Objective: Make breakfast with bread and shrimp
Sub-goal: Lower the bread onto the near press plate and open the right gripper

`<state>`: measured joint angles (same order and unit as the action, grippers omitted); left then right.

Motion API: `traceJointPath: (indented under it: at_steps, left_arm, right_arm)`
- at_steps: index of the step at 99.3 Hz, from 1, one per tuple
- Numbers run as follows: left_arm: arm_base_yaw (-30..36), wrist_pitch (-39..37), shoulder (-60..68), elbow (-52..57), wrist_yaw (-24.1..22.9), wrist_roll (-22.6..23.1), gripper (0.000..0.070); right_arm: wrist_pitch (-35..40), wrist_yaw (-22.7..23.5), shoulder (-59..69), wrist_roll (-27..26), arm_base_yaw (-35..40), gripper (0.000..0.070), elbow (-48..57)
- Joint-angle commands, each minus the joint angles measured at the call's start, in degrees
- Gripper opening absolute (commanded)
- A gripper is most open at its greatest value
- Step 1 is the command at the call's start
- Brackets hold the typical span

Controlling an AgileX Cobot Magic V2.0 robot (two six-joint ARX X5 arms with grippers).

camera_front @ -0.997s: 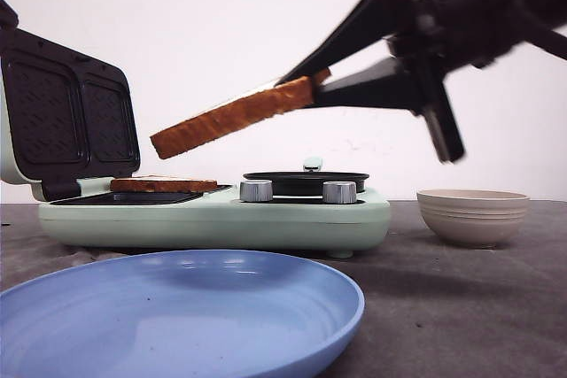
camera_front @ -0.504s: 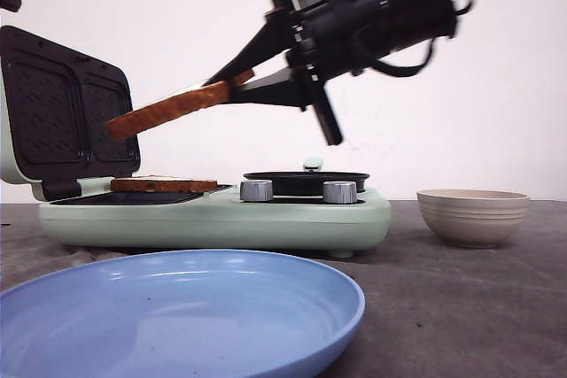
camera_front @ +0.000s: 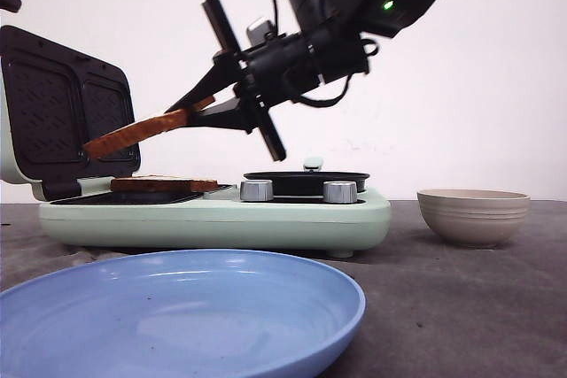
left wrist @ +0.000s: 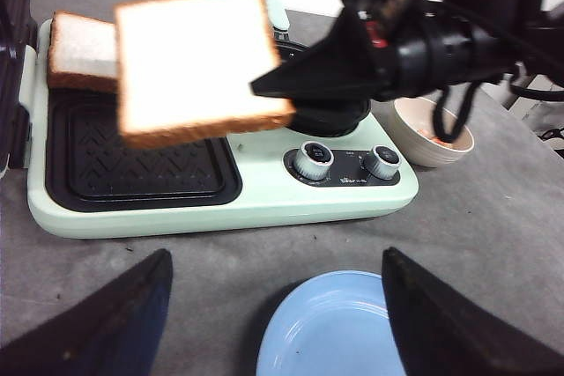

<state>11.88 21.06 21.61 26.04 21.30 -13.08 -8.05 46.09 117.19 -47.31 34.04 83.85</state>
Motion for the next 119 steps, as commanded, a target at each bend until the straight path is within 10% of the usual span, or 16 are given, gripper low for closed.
traceJointPath:
  at_steps: [1,77,93,119]
  left_arm:
    - [0.1,-0.4,0.0,0.4,0.1,0.0,0.0389]
    - [0.1,0.3,0.0,0.4,0.1,-0.1,0.0389]
    - [0.1,0.3,0.0,0.4,0.1,0.0,0.0389]
    - [0.1,0.4,0.0,0.4,0.1,0.0,0.0389]
  right_arm:
    - [-0.4,0.4,2.7,0.1,1.0,0.0000,3.2]
    - [4.7,-8.7,7.9,1.5,4.0,0.0002,7.1]
    - [4.7,-9.6,7.9,1.7,4.0,0.0221,7.1]
    - [5.5,-10.0,7.9,4.0,4.0,0.0227,7.1]
